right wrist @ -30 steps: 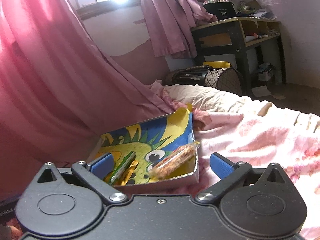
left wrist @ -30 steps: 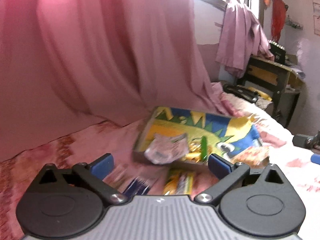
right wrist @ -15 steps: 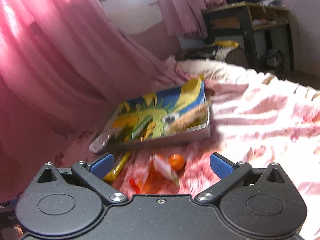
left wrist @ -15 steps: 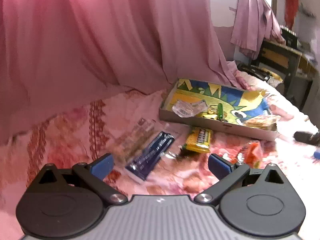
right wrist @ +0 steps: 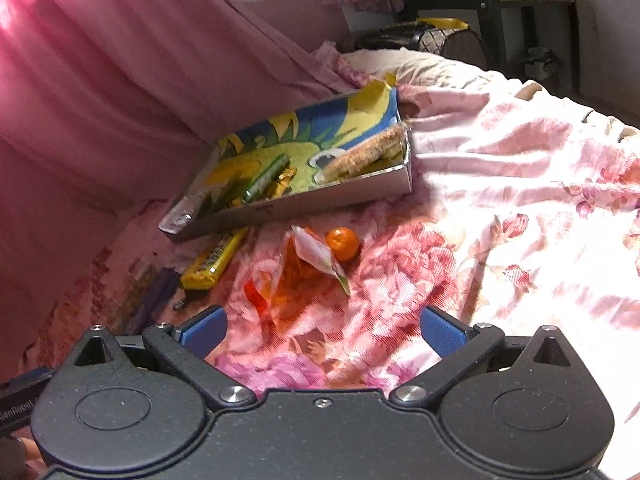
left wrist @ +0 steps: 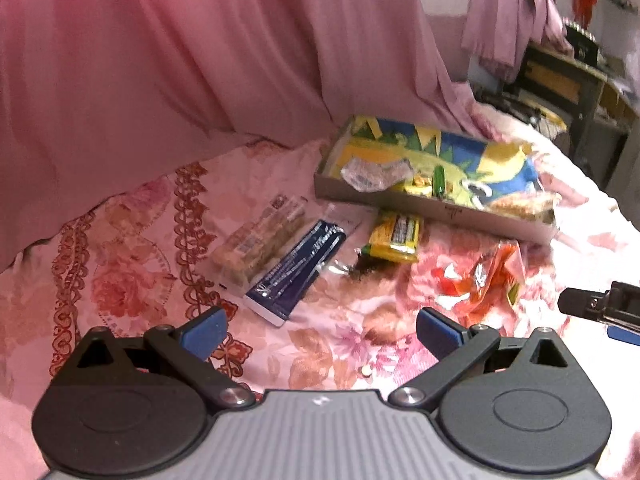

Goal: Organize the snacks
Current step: 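Withdraw both tools from the tray back toward the remaining snacks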

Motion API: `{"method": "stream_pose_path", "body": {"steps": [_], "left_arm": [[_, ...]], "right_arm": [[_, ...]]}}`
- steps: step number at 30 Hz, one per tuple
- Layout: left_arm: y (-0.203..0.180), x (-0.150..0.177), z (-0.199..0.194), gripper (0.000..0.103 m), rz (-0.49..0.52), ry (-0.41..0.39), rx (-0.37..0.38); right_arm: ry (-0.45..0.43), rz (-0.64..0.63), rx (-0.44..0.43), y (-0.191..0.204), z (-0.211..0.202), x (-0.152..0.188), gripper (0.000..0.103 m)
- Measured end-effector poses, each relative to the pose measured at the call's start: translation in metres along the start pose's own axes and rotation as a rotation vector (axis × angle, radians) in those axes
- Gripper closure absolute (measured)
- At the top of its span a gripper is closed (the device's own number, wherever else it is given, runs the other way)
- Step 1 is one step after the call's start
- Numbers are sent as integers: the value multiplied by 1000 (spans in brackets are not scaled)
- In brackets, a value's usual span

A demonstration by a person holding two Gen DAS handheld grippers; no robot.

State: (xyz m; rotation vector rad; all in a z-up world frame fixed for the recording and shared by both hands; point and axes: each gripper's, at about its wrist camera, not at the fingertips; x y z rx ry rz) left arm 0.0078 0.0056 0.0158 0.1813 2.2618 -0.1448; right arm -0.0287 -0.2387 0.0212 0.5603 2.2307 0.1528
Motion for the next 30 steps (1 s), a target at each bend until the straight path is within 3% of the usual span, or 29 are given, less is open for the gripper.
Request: {"method": "stream_pose_path", "body": {"steps": [6,11,16,23,30], "left_arm": [[1,-19,33,0,60,110,80],[-1,-26,53,0,128,110,83],[3,-28,73,0,118,146,111],[2,-41,99,0,91,171,185],[-15,-57,132,1,158,117,302]], "right_arm": [[100,-37,-3,4,20,-6,1],[160,-91,25,8,39,-11,1],[186,-112,30,12,61,-19,1],[238,100,-35,0,90,-20,1],[211,157,0,3,115,-27,1]]}}
Point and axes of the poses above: each gripper's, at about its wrist camera, not at the fingertips, and z roughly the way its jaws point, y to its left, x to its underside, and after that the axes turned 6 degrees about -y, right-handed
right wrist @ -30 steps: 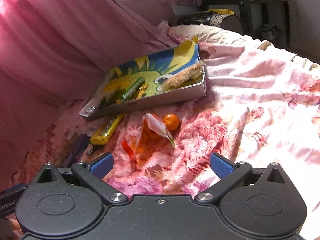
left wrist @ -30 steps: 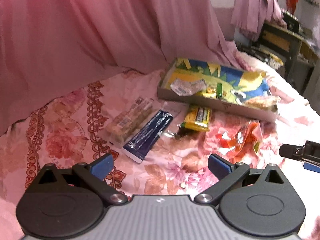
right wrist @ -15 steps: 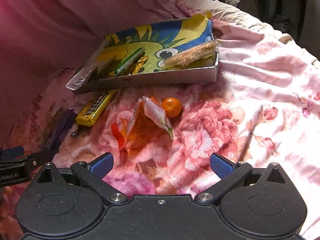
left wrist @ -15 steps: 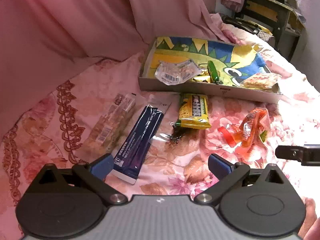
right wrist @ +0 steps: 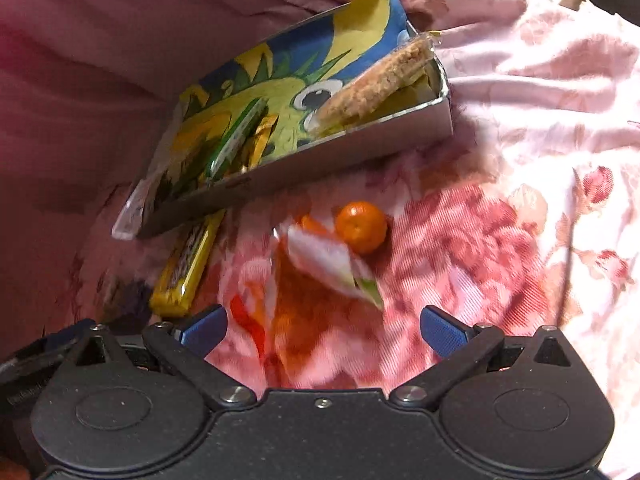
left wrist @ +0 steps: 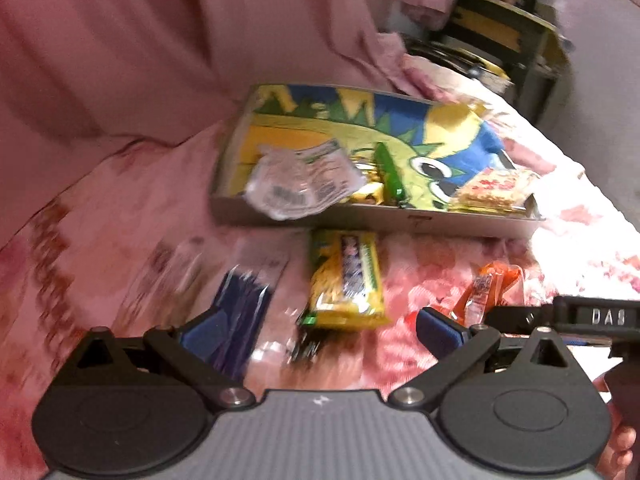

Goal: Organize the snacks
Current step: 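Withdraw both tools from the tray back toward the remaining snacks, then grasp the yellow biscuit packet with left tool while right tool grasps the orange jelly pack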

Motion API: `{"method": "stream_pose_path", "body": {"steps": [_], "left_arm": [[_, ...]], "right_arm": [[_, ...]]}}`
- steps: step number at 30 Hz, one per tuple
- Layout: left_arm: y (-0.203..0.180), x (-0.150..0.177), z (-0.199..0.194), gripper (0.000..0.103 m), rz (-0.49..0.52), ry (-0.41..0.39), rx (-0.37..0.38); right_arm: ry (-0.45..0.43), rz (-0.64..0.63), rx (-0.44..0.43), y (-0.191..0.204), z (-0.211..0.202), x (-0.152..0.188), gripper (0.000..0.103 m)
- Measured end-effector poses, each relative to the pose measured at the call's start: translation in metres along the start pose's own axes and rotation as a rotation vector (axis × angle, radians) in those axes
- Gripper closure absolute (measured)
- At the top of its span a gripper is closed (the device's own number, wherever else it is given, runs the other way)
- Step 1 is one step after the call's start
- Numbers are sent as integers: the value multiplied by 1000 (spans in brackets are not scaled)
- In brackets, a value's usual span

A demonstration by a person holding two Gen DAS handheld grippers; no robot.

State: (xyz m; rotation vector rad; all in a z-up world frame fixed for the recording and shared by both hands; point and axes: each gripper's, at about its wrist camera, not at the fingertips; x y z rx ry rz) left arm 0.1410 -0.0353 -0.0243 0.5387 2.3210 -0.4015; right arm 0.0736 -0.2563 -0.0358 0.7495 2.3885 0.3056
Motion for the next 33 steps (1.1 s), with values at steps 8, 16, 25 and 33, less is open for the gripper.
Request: {"method": "stream_pose_path", "body": {"steps": [8,16,25,33], "left_arm": [[0,-15,34,5,90,-27,92],[-9,-17,60,25,142,21,162],[5,-23,76,36,75,67,140],[1,-23,75,48,91,82,111]], "right_arm": [[2,113,-40,-6,18,-8,1],[-40,177,-79,-8,17,-11,11],[-44,109,-46,3,31,-15,22],[-39,83,-25,6,24,-13,44]]}}
Point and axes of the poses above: each gripper's, at about its wrist camera, not at the fingertips, and z roughly the way its jaws point, y to its left, x to its underside, and after that the axes turned 6 degrees about -y, right-handed
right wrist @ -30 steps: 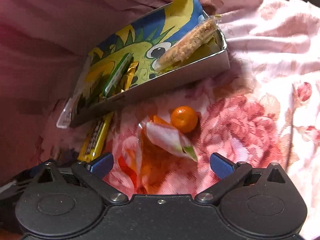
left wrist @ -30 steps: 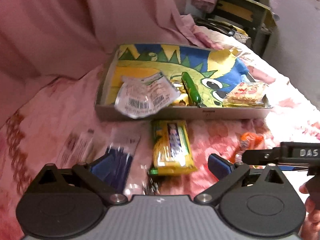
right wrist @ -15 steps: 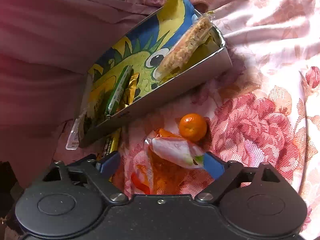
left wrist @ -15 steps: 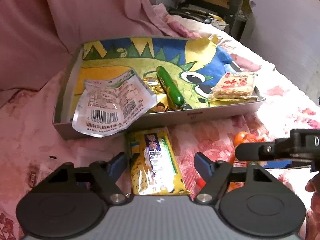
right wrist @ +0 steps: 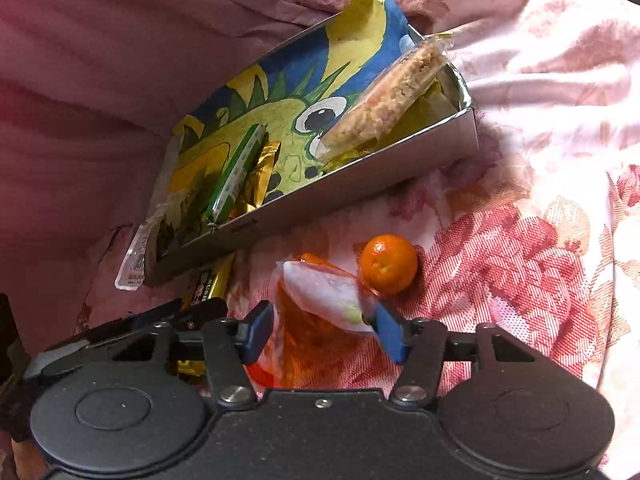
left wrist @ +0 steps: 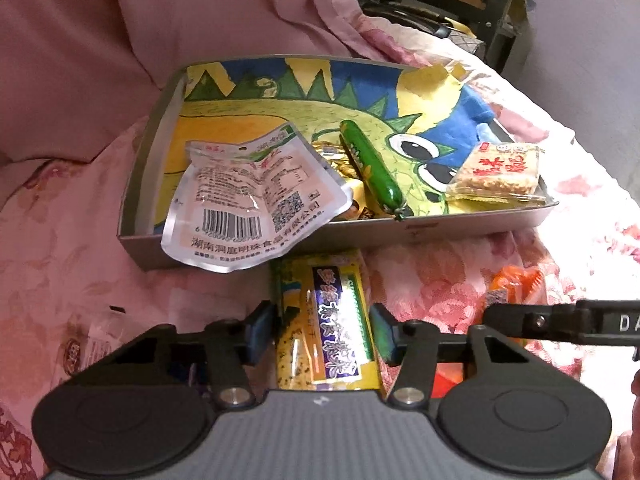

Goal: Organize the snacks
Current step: 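Grasp the yellow biscuit packet with left tool while right tool grasps the orange jelly pack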

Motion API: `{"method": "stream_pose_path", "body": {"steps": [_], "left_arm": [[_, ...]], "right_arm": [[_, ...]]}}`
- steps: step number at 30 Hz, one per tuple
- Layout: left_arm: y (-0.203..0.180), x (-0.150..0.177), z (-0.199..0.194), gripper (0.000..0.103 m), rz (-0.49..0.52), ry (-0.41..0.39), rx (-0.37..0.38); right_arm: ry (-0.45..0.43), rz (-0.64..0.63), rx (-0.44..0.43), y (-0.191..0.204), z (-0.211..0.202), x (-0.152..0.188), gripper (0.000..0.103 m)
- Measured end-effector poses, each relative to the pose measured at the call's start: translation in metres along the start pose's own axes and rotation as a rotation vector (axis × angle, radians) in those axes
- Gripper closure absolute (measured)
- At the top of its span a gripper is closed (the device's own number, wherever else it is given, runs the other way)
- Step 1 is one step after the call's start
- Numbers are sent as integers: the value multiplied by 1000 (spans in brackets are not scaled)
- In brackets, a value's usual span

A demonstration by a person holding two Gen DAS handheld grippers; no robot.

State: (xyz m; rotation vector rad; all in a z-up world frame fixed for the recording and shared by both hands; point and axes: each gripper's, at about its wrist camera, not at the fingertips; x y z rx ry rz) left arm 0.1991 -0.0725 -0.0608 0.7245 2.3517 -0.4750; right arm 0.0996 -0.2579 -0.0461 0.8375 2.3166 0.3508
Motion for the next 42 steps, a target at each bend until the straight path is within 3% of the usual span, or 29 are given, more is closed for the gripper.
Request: {"method": "stream_pose_path", "body": {"steps": [7,17,23,30,42], "left_arm": [[-1,2,-1,48,-5,-5,-23],[-11,13,-13,50,35,-13,-69],[-10,21,-30,50,-45,11,-53],[-13,25,-39,51,-71,27,-47],[-20,24,-55,51,-105,-13,-37]], "right_arm": [[2,-102,24,8,5,4,42],[-26,-159,1,12,-3,8,54],[8,-125,-33,6,-13,16,54],[26,-134,-35,5,-20,20,56],[-24,-160,-41,11,-33,20,58]]}}
Point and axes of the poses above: each gripper's, at about its wrist camera, not at the fingertips, and z roughly the way its jaws point, y to its left, x to its underside, and after that the axes turned 6 degrees about -y, right-handed
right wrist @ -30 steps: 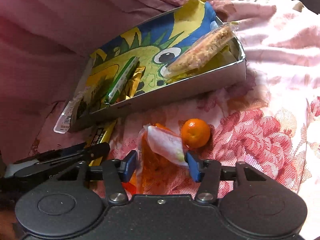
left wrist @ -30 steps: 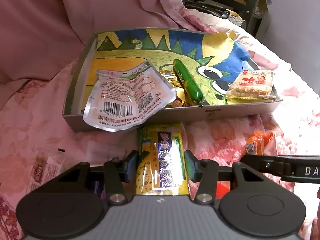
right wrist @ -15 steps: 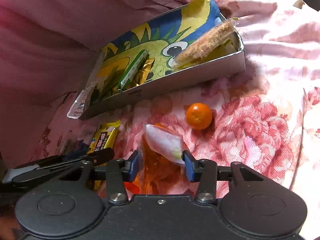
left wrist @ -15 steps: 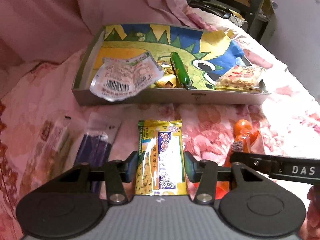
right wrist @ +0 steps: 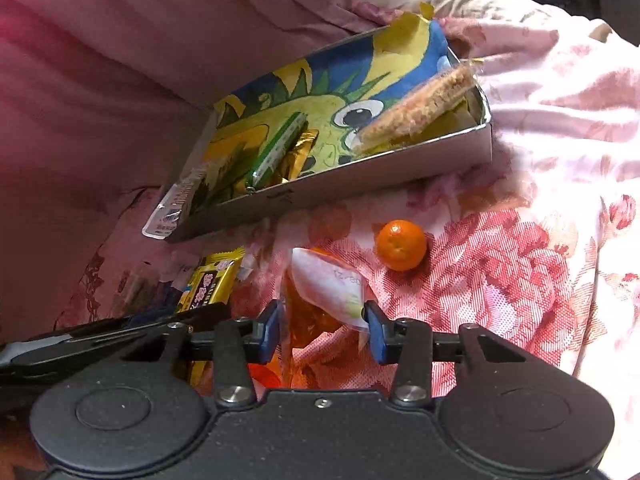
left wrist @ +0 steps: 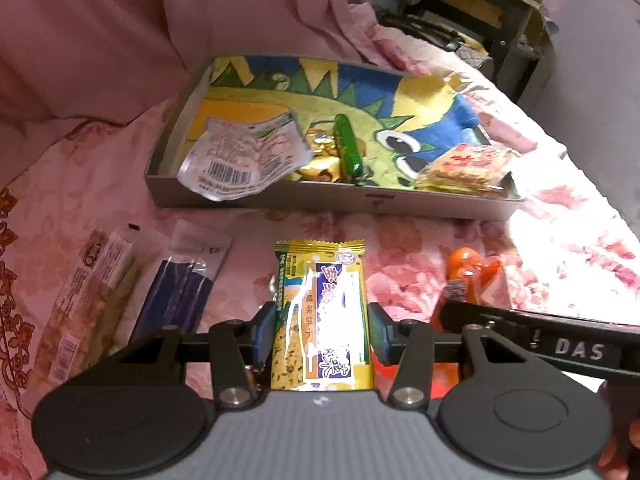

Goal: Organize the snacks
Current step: 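Grasp the yellow biscuit packet with left tool while right tool grasps the orange jelly pack, then carry both packets over the tray and open both tools to drop them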

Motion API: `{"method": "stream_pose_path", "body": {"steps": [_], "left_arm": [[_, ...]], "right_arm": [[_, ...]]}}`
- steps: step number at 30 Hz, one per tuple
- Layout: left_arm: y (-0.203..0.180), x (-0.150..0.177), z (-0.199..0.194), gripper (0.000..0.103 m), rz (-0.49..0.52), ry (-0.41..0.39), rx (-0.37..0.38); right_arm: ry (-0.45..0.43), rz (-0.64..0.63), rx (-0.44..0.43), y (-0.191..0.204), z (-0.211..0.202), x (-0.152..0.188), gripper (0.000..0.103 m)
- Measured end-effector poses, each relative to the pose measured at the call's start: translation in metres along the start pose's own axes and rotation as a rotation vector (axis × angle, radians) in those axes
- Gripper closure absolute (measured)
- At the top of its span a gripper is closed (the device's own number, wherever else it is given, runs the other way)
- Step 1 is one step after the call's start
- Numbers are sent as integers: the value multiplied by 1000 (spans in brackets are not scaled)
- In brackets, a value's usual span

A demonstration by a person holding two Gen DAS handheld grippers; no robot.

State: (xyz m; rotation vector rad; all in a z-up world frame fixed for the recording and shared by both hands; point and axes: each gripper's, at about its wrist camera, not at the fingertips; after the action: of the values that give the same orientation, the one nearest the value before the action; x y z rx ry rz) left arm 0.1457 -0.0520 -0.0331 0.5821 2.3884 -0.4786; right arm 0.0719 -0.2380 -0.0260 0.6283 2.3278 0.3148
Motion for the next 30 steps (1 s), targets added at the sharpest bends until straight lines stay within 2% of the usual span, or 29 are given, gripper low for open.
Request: {"method": "stream_pose_path", "body": {"steps": [8,14,18,21,25,30], "left_arm": [[-7,-5,-25,51,-39,-117,-27],[-9,-9,-37,51,-57,-178,3],[-7,-10,-40,51,-101,-210,37],[-5,-13,-45,51,-113,-263,42],[-3,-20,-48,51,-130,-334,12],[1,-50,-34,51,-155,-413,-34]], "right_arm": [[-100,-88,12,10,-23,-1,58],[-212,-128,19,13,-37,-8,58],[-235,-131,7,10,-39,-16,58],[-257,-124,7,7,-40,-22,58],[-294,-102,13,2,-39,-30,58],[-341,-85,-1,2,-33,-44,58]]}}
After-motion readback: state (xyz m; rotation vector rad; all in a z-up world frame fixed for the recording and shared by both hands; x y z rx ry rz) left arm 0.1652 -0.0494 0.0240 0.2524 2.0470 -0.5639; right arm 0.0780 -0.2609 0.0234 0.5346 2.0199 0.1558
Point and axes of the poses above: each gripper's, at about its wrist camera, not at the fingertips, and z roughly the way its jaws point, y to its left, x to its underside, and after that the axes turned 6 degrees about -y, right-handed
